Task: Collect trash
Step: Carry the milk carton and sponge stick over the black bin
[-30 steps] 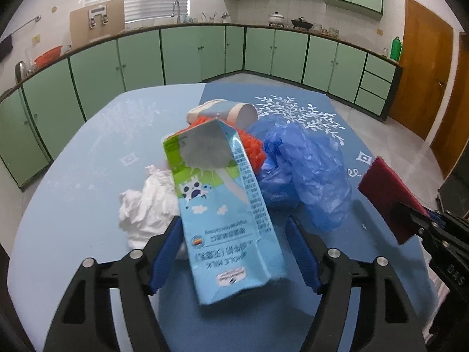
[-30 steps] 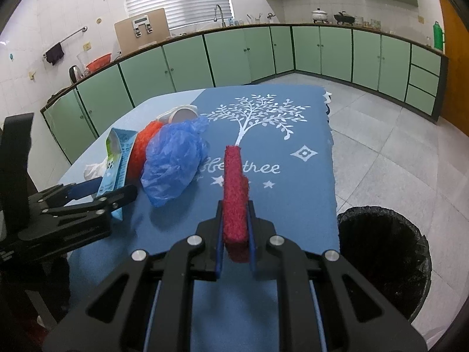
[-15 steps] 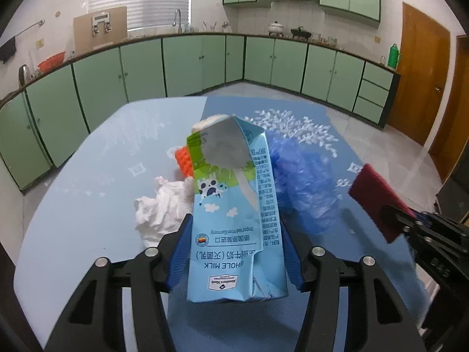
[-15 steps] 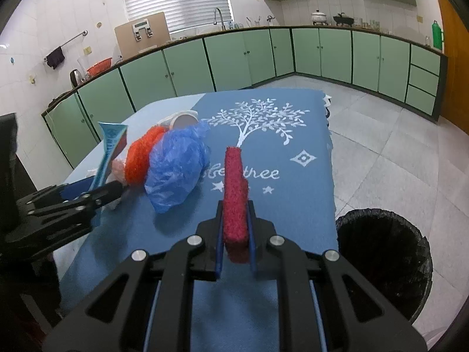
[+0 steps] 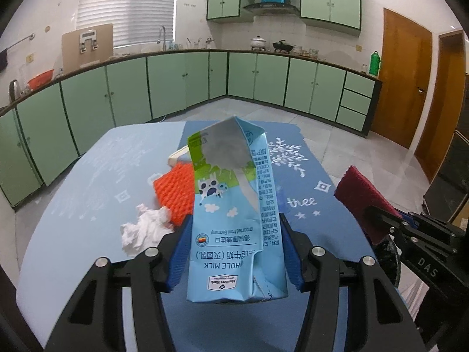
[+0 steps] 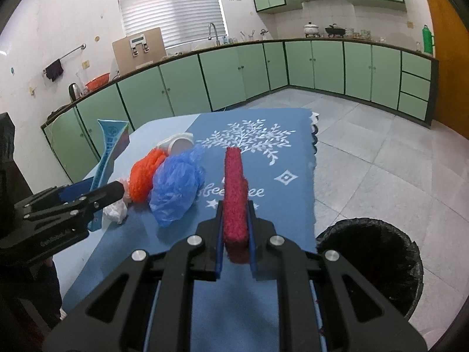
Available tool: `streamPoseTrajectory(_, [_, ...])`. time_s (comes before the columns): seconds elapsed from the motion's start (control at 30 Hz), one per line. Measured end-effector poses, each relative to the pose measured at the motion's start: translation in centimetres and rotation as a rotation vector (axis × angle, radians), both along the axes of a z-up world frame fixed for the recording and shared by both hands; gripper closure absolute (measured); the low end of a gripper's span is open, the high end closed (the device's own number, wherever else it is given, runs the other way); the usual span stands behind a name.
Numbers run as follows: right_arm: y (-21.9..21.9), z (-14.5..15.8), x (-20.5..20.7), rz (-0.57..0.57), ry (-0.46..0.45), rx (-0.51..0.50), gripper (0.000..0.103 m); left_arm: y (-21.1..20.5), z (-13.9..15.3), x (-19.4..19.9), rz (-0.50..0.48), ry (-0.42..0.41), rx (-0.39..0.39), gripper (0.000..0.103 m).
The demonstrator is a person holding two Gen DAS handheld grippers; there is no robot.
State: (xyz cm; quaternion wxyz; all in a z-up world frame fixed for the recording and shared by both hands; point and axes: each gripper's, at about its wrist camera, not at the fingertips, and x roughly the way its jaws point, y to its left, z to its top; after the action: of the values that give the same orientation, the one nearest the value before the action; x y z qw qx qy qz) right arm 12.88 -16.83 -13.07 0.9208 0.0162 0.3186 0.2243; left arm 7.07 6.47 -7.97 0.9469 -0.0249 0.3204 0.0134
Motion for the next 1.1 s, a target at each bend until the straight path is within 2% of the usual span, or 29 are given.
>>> streamPoseTrajectory(0.3, [-3.4, 1.9, -0.1, -0.066, -0.033, 0.021, 0.091, -2.5, 0.5, 1.4, -0.067, -0.009, 0.001, 0.048])
streamPoseTrajectory(0.53, [-7.5, 2.8, 0.0, -0.155, -0.057, 0.011, 0.091, -5.9, 0.9, 2.7, -0.154, -0.021, -0.002, 0.048])
streamPoseTrajectory(0.93, [-14.8, 1.9, 0.1, -0.316, -0.053, -0.013, 0.091, -14.4, 0.6, 5.7, -0.332, -0.046, -0.012, 0.048])
streamPoseTrajectory(1.1, [-17.0, 0.9, 0.4, -0.364, -0.041, -0.015, 0.091, -17.8, -0.2, 7.1, -0.390, -0.030, -0.017, 0.048])
